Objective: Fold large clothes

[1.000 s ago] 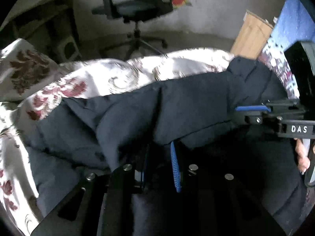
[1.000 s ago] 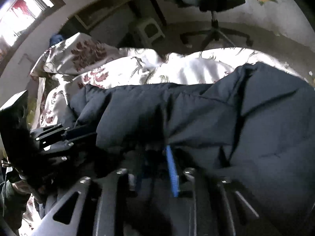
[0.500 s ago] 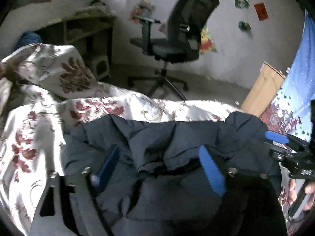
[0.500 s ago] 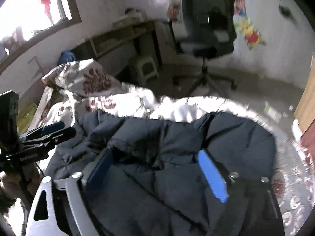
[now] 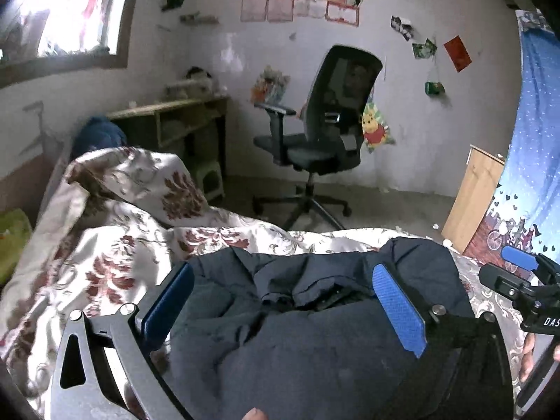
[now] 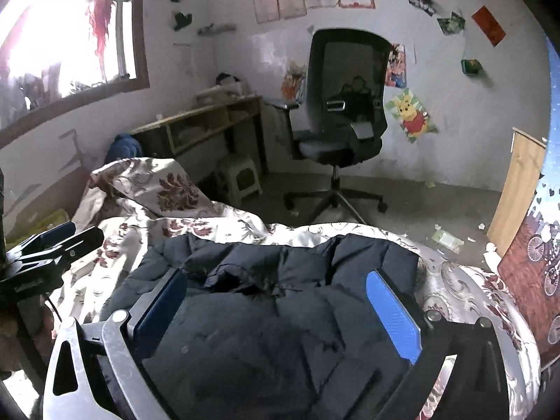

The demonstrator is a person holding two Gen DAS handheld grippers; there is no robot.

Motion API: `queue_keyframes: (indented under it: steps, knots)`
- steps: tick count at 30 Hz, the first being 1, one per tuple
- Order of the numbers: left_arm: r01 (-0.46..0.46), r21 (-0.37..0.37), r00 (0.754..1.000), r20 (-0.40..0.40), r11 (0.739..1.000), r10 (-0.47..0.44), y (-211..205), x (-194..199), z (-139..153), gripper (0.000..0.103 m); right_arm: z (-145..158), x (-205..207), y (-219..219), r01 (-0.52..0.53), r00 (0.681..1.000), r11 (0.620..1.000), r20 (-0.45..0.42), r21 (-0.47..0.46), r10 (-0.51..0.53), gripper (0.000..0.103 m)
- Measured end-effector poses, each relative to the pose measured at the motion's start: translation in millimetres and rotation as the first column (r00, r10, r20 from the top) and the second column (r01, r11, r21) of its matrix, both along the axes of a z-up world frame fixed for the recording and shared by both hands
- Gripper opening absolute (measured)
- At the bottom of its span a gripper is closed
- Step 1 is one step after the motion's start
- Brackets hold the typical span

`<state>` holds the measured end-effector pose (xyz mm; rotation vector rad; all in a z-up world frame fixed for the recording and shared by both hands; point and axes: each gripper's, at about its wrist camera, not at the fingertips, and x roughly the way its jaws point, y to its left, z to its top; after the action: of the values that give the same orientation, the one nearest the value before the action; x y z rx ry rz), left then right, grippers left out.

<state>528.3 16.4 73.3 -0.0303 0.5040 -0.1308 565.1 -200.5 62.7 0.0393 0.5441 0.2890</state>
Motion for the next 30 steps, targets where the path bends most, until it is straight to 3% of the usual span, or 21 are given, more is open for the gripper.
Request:
queue_keyframes:
  steps: [11,18,23,30]
  knots:
    - [-0.105,0.051,0.992,0.068,0.993,0.102,5,-97,19,0.101,24,-91,-2,-0.016,0.997,1.000,0.074,-0.012,0.017,0.103]
    - [-0.096,0.039,0.995,0.044,0.995,0.095,4,-153,6,0.101,24,-144,-5,-0.032,0.995,0.999,0.095,-0.009,0.033,0.103]
    - [-0.074,0.105,0.995,0.077,0.992,0.066,-5,-199,-3,0.101,15,-178,-8,-0.037,0.996,0.999,0.083,-0.011,0.037,0.103]
    - [-0.042,0.138,0.997,0.067,0.990,0.033,-4,-249,-22,0.101,-4,-226,-7,-0.078,0.994,0.995,0.077,-0.057,0.082,0.103]
